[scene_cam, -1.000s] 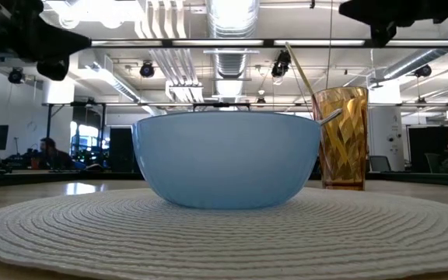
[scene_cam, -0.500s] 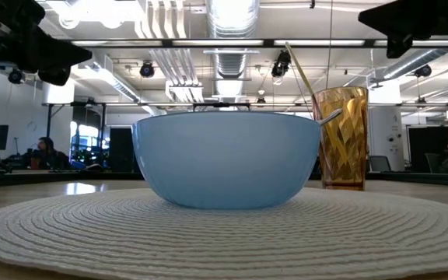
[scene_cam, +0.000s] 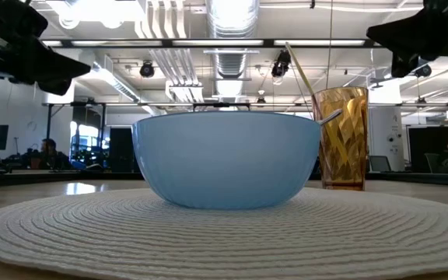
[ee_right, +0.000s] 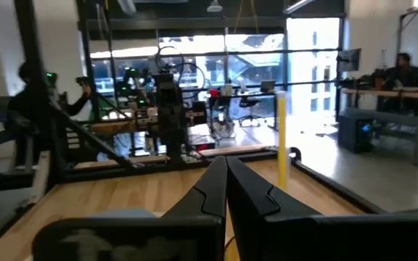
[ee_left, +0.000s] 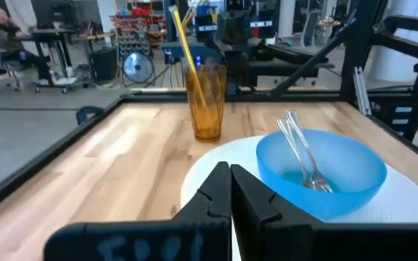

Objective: Pick & Place Utensil
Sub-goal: Return to Home Position

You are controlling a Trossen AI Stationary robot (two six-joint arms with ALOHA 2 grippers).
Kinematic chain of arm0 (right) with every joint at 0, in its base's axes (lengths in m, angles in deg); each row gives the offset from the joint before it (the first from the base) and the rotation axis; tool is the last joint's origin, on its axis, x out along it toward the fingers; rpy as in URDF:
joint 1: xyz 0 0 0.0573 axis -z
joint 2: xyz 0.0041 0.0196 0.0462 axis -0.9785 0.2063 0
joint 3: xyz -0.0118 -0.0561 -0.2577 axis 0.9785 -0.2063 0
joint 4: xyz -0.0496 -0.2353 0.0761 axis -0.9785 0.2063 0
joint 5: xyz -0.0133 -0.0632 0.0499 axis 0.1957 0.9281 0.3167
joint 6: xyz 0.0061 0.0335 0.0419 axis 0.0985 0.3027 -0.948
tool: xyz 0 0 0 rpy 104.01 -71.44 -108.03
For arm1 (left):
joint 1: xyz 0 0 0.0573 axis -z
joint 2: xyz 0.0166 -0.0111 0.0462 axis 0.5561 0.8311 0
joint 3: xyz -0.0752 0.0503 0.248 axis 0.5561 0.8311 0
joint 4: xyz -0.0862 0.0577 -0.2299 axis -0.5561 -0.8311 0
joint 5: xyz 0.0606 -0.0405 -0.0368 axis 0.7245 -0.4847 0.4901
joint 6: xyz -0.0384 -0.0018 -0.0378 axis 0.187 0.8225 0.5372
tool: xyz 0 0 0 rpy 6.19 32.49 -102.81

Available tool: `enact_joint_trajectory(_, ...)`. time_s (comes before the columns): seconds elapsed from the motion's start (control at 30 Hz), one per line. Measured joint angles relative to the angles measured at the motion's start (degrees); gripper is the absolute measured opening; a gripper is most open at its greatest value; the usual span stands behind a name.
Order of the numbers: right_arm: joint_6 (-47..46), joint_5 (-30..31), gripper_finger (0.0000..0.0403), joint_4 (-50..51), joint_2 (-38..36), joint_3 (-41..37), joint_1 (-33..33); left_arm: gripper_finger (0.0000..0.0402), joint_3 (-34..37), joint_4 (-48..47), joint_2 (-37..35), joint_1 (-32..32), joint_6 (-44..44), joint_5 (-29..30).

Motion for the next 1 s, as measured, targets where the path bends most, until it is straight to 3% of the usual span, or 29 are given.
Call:
enact_joint_trajectory(0.33, 0.3, -3.6, 0.0008, -4.8, -0.9, -4.0, 0.0, 0.0000, 2.6, 1.8, 0.0, 0.0, 1.2, -3.3)
enact_joint_trajectory(0.67, -0.4, -13.2, 0.0008, -2.8, -0.8, -4.0, 0.0, 0.0000, 3.7, 5.7, 0.0, 0.0, 1.0, -6.6)
enact_joint_trajectory(0.83, -3.3, -13.5, 0.0008, 0.3, -0.8, -4.0, 0.0, 0.0000, 6.5, 13.6, 0.0, 0.0, 0.7, -8.1)
enact_joint_trajectory(1.0, -3.0, -13.8, 0.0008, 0.8, -0.8, -4.0, 0.0, 0.0000, 6.8, 14.2, 0.2, 0.0, 0.3, -8.2)
